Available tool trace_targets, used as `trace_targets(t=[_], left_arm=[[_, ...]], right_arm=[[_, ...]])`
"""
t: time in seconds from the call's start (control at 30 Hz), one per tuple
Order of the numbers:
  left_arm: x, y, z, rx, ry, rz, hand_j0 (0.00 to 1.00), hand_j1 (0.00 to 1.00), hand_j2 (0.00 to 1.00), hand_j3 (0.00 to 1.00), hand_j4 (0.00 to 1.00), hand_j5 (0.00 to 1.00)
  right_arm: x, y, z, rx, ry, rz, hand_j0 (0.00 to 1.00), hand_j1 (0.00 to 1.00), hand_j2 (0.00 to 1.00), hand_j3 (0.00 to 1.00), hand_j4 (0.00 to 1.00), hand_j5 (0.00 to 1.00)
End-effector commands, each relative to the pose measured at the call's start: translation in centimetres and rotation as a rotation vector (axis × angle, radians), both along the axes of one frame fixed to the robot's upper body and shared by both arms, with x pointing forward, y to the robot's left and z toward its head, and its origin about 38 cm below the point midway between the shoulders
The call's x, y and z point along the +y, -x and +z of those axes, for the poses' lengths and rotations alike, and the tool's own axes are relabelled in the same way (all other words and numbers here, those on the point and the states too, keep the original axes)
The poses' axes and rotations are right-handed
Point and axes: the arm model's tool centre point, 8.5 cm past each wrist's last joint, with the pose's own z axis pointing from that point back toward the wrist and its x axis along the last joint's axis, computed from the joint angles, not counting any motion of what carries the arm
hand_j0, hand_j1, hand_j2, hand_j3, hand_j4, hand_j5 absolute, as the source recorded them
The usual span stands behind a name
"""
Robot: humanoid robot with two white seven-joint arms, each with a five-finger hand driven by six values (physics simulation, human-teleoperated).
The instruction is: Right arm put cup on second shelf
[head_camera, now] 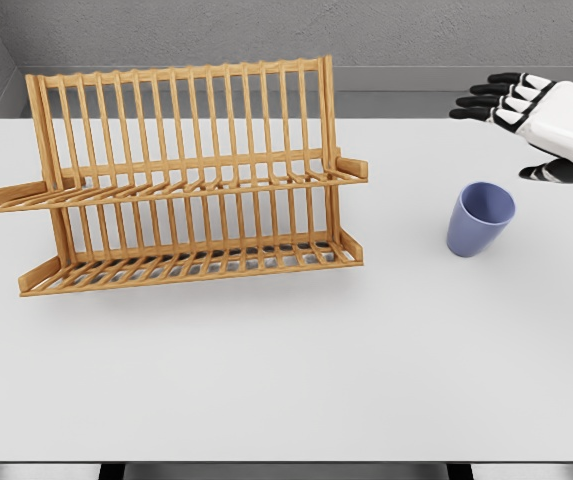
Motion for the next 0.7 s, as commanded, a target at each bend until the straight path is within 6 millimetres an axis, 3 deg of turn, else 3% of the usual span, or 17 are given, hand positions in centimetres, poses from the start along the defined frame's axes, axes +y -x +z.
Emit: trace_targets(t=[0.0, 0.1, 0.2, 0.27, 0.3, 0.43, 0.53, 0.57, 0.67], left_arm=[[0.0, 0.0, 0.0, 0.000, 0.000, 0.000, 1.00, 1.00, 1.00, 1.00, 1.00, 1.00], [0.0, 0.0, 0.0, 0.000, 0.000, 0.000, 1.00, 1.00, 1.00, 1.00, 1.00, 1.00], [0.0, 0.0, 0.0, 0.000, 0.000, 0.000, 1.00, 1.00, 1.00, 1.00, 1.00, 1.00], [0.0, 0.0, 0.0, 0.001, 0.000, 0.000, 1.00, 1.00, 1.00, 1.00, 1.00, 1.00], [0.0, 0.0, 0.0, 0.000, 0.000, 0.000, 1.00, 1.00, 1.00, 1.00, 1.00, 1.00], [0.0, 0.0, 0.0, 0.000, 0.000, 0.000, 1.00, 1.00, 1.00, 1.00, 1.00, 1.00], [0.0, 0.0, 0.0, 0.000, 0.000, 0.000, 1.00, 1.00, 1.00, 1.00, 1.00, 1.00], [0.0, 0.0, 0.0, 0.001, 0.000, 0.000, 1.00, 1.00, 1.00, 1.00, 1.00, 1.00], [0.0, 0.0, 0.0, 0.000, 0.000, 0.000, 1.00, 1.00, 1.00, 1.00, 1.00, 1.00]], right_arm=[[-0.1, 0.0, 0.2, -0.002, -0.003, -0.002, 1.00, 1.00, 1.00, 1.00, 1.00, 1.00], [-1.0, -0.5, 0.8, -0.016, -0.024, -0.029, 1.00, 1.00, 1.00, 1.00, 1.00, 1.00], [-1.9, -1.1, -0.3, 0.025, 0.005, -0.066, 1.00, 1.00, 1.00, 1.00, 1.00, 1.00], [-1.8, -1.2, -0.5, 0.176, 0.252, -0.076, 1.00, 1.00, 1.00, 1.00, 1.00, 1.00], [-1.8, -1.3, -0.2, 0.169, 0.250, -0.077, 1.00, 1.00, 1.00, 1.00, 1.00, 1.00], [-0.5, -1.9, -2.0, 0.215, 0.266, -0.043, 1.00, 1.00, 1.00, 1.00, 1.00, 1.00], [1.1, -3.8, -0.6, 0.183, 0.247, -0.020, 1.00, 1.00, 1.00, 1.00, 1.00, 1.00], [1.6, -3.9, -1.1, 0.194, 0.254, -0.009, 1.00, 1.00, 1.00, 1.00, 1.00, 1.00], [1.1, -4.5, -1.8, 0.220, 0.265, -0.026, 1.00, 1.00, 1.00, 1.00, 1.00, 1.00]])
